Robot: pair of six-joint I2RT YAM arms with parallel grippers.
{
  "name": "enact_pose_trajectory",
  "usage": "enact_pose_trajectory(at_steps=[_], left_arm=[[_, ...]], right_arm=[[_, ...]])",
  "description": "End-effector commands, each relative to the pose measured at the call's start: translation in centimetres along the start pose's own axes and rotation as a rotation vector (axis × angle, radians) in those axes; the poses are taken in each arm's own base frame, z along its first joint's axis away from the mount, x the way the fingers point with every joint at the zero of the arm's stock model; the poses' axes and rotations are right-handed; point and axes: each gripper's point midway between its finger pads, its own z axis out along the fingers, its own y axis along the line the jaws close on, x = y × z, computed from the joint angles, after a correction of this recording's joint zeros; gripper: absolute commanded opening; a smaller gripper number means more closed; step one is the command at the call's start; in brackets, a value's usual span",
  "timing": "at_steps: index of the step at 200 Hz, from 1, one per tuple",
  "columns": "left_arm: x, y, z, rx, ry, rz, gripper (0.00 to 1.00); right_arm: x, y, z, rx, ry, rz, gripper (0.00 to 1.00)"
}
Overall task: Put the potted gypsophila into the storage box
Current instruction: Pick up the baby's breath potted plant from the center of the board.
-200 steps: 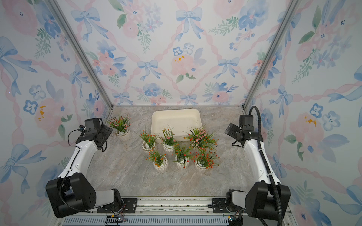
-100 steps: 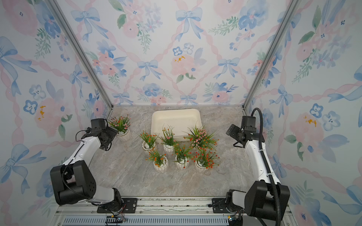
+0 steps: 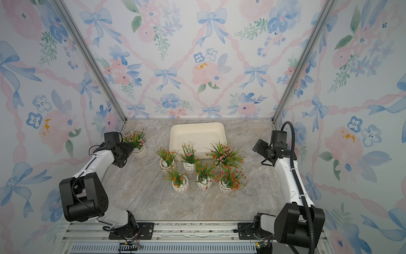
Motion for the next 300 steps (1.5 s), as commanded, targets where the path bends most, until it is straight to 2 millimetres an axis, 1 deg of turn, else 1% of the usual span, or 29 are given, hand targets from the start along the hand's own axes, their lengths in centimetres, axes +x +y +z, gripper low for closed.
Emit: enact_pose_trajectory(at_steps=[1,12,28,52,89,119,156,182,201,228,259,279,300], left_arm=[[0.0,-0.5,0.2,0.005,0.017,0.0,0.86],[0.2,-0.4,0.5,-0.001,0.024,-0.004,0.85],[0.2,-0.2,0.6,-0.01,0.024,-0.016,0.81],[0.2,-0.3,0.9,-0.008,0.024,-0.024,0.8],[-0.2,-1.1,1.1,0.005,0.024,-0.033,0.79],[-0.2,-1.4,1.5,0.006,0.029,-0.034,0.77],[0.0,-1.2,2.1,-0.005,0.037,-0.043,0.76],[0.2,-1.5,2.5,0.002,0.045,-0.045,0.75],[0.2,-1.6,2.8,0.006,0.049,-0.048,0.71],[0.2,-1.9,3.0,0.006,0.053,-0.044,0.71],[0.2,-2.0,3.5,0.002,0.062,-0.038,0.71],[0.1,-2.1,3.6,0.001,0.059,-0.037,0.68],[0.2,-1.9,3.7,-0.006,0.059,-0.034,0.68]], right_arm=[[1.1,0.4,1.1,-0.005,0.044,-0.016,0.97],[1.3,0.7,1.2,-0.014,0.053,-0.023,0.97],[1.6,1.1,1.4,-0.017,0.062,-0.031,0.97],[1.7,1.3,1.6,-0.011,0.059,-0.029,0.97],[2.2,1.4,1.9,-0.012,0.067,-0.029,0.97],[2.4,0.8,1.9,0.013,0.063,-0.024,0.97],[2.6,0.7,2.0,0.016,0.07,-0.031,0.97],[2.6,0.6,2.0,0.018,0.069,-0.03,0.97],[2.5,0.8,2.0,0.014,0.069,-0.028,0.97],[2.5,0.8,1.9,0.013,0.071,-0.028,0.97],[2.7,0.6,1.8,0.021,0.073,-0.028,0.97],[2.8,0.5,1.8,0.024,0.075,-0.03,0.97],[3.0,0.2,1.8,0.034,0.072,-0.033,0.97]])
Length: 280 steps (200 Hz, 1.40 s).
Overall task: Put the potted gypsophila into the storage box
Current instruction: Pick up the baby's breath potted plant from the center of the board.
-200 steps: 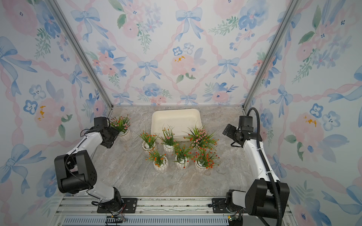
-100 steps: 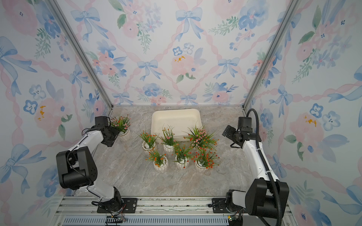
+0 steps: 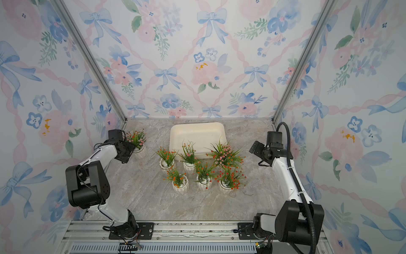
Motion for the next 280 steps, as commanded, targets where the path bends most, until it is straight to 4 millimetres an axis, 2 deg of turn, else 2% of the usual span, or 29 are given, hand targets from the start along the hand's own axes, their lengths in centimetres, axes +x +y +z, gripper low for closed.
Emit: enact_pose_trajectory(at_steps=[1,45,100,121,152,166,256,280], left_arm=[[0.0,-0.4,0.3,0.003,0.005,0.008,0.68],[0.3,-0.3,0.9,-0.006,0.022,0.023,0.67],[0.7,-0.6,1.4,-0.004,0.04,0.044,0.66],[0.6,-0.6,1.5,-0.005,0.037,0.05,0.62],[0.5,-0.8,1.6,-0.003,0.04,0.059,0.61],[0.5,-0.8,1.6,-0.007,0.035,0.054,0.56],[0.3,-0.9,2.1,-0.014,0.036,0.067,0.49],[0.4,-0.8,2.2,-0.014,0.042,0.068,0.42]], right_arm=[[1.3,-0.8,0.7,0.038,0.033,-0.003,0.97],[1.3,-0.8,0.8,0.034,0.037,0.002,0.97],[1.2,0.8,0.5,-0.009,0.034,-0.036,0.97],[1.3,0.8,0.5,-0.006,0.036,-0.025,0.97],[1.7,1.3,0.6,-0.015,0.042,-0.038,0.97],[1.7,1.3,0.5,-0.015,0.042,-0.039,0.97],[1.7,1.2,0.7,-0.011,0.04,-0.03,0.97],[2.1,0.9,0.8,-0.001,0.045,-0.037,0.97]])
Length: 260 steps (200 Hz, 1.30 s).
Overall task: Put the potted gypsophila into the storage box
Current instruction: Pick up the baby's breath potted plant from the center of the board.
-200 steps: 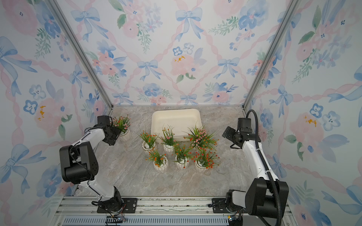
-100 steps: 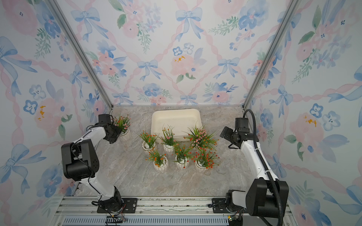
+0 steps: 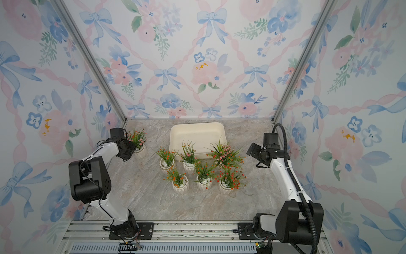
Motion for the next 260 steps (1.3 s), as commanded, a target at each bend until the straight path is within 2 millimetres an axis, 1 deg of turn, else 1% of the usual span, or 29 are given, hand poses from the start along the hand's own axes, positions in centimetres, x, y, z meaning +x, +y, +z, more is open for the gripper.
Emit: enact_pose_trajectory(at_steps=[1,60,69,74,137,149,221,230,235,240,260], left_arm=[[0.2,0.3,0.7,-0.022,0.013,0.018,0.42],[0.6,0.9,0.5,-0.028,0.021,0.037,0.41],[0.8,0.9,0.6,-0.027,0.027,0.043,0.36],[0.7,0.9,0.6,-0.026,0.028,0.043,0.35],[0.4,1.1,0.2,-0.017,0.029,0.059,0.32],[0.5,1.1,0.2,-0.015,0.034,0.062,0.23],[0.8,1.4,-0.1,-0.014,0.036,0.08,0.23],[0.7,1.4,-0.2,-0.012,0.034,0.085,0.21],[0.7,1.3,-0.3,-0.01,0.033,0.088,0.16],[0.7,1.2,-0.4,-0.006,0.033,0.09,0.14],[0.6,1.1,-0.6,-0.002,0.034,0.097,0.14]], right_arm=[[0.8,-0.1,0.5,0.01,0.021,-0.004,0.97],[1.0,-0.7,0.6,0.021,0.023,-0.006,0.97],[0.9,-0.7,0.6,0.018,0.023,-0.005,0.97],[0.9,-0.7,0.6,0.017,0.024,-0.004,0.97],[1.1,-1.2,0.6,0.015,0.025,0.007,0.97],[1.2,-1.3,0.6,0.015,0.027,0.008,0.97],[1.0,-1.5,0.5,0.012,0.026,0.012,0.97],[1.0,-1.5,0.5,0.011,0.025,0.013,0.97],[1.0,-1.4,0.5,0.01,0.025,0.012,0.97],[1.0,-1.5,0.4,0.011,0.024,0.014,0.97],[0.9,-1.4,0.5,0.009,0.025,0.014,0.97]])
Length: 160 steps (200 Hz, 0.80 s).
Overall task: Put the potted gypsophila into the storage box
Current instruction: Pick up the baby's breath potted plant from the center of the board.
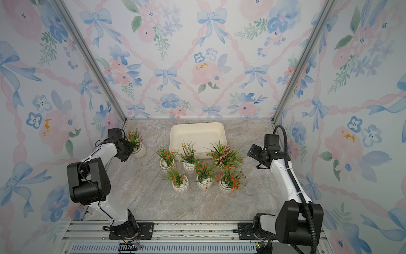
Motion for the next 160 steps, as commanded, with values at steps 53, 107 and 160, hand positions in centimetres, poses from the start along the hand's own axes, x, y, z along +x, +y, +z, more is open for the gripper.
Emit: enact_pose_trajectory(at_steps=[53,107,160], left_arm=[[1.5,0.1,0.2,0.005,0.066,0.045,0.1],[1.8,-0.2,0.4,0.018,0.083,0.056,0.0],[1.0,-1.8,-1.0,0.057,0.06,0.09,0.0]], right_arm=[[-0.1,-0.1,0.0,-0.009,0.01,-0.002,0.97],[-0.1,-0.1,0.1,-0.009,0.013,-0.003,0.97],[-0.1,-0.2,0.2,-0.009,0.015,-0.004,0.97]])
